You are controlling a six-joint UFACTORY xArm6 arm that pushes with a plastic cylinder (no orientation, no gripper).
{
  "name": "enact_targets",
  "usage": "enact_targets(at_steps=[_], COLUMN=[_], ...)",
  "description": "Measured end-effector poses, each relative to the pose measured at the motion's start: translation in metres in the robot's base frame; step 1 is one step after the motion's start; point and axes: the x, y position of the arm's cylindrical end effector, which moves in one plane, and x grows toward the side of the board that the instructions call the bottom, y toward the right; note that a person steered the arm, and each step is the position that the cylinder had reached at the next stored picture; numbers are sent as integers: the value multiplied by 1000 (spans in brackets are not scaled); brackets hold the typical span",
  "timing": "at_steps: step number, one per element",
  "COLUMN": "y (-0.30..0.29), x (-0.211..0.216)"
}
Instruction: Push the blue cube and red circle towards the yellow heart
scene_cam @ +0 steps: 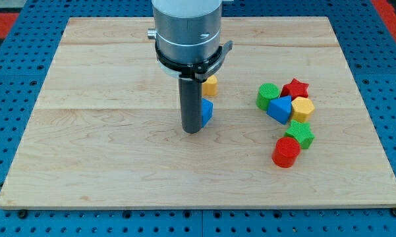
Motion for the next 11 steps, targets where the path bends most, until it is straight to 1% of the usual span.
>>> enact_targets(at_steps=[1, 2, 3, 4, 6, 7, 8, 9, 10, 11], y=[-1, -1, 19, 39, 18, 14, 32, 65, 100, 161], x=[-17, 1, 12, -2, -39, -42, -3, 47, 86, 88])
